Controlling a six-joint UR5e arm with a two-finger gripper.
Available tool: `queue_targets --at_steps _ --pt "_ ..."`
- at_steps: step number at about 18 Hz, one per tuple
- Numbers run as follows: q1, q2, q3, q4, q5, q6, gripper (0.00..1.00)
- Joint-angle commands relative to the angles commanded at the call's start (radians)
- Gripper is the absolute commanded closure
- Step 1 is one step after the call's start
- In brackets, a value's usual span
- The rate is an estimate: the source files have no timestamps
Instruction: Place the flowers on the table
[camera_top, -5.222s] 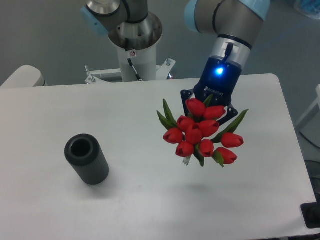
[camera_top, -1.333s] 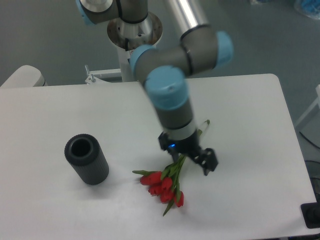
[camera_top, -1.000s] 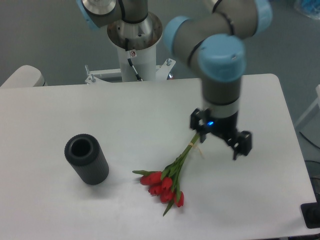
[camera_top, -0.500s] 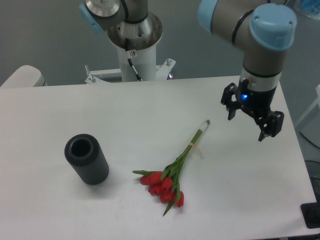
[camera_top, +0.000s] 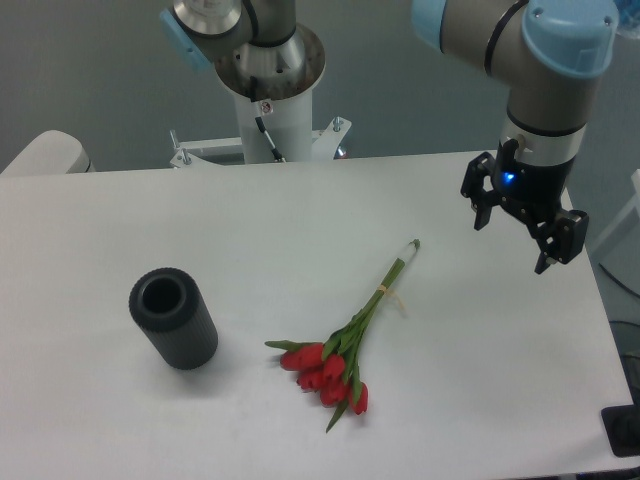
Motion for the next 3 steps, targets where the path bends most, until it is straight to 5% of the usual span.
queue_targets --at_steps 3 --pt "-0.003 0.0 0.0 0.0 0.0 0.0 0.01"
